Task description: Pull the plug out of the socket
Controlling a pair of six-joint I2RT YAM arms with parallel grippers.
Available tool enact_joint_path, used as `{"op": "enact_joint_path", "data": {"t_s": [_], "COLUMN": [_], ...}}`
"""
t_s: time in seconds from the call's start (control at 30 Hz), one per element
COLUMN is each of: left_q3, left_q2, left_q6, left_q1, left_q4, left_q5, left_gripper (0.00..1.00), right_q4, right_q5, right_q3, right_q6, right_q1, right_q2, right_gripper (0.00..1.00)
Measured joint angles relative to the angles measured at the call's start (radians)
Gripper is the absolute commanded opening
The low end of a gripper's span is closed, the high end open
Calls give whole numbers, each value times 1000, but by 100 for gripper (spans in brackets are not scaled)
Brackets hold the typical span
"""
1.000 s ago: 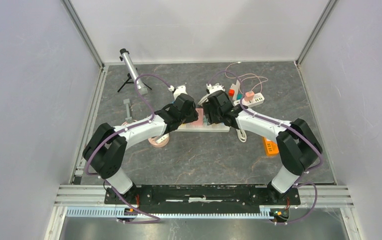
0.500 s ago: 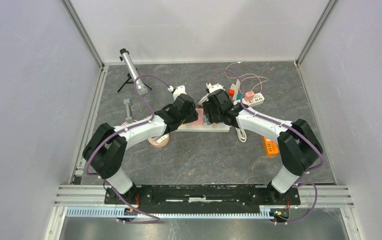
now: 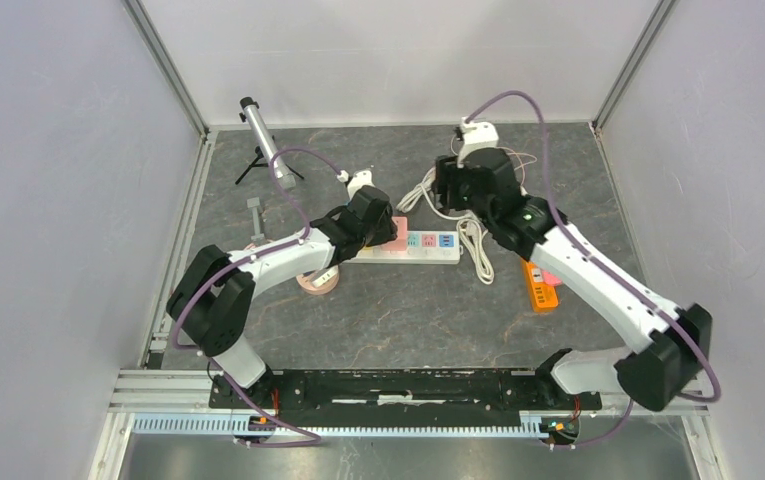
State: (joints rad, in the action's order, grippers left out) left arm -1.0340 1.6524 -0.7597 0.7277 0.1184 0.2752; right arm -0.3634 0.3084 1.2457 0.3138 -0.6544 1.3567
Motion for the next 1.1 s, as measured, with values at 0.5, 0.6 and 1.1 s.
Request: {"op": "enact_joint_path", "data": {"t_s": [0.5,0.6,1.1], "left_q3": [-211,-214,-95], "left_q2": [26,-27,-440], "left_q6": [80,92,198], "left_q1": [5,6,6], "left_q4": [272,298,299], "left_q5": [-126,-126,84], "left_gripper": [100,100,100], "right_q4": [-140,-175,-407], "right_q5": [-103,-195,-451], "right_q3": [-335,-397,-515], "right_q6": [40,51,18], "right_q1": [130,130,131], "right_q2": [-246,-256,-267], "right_gripper": [0,0,25]}}
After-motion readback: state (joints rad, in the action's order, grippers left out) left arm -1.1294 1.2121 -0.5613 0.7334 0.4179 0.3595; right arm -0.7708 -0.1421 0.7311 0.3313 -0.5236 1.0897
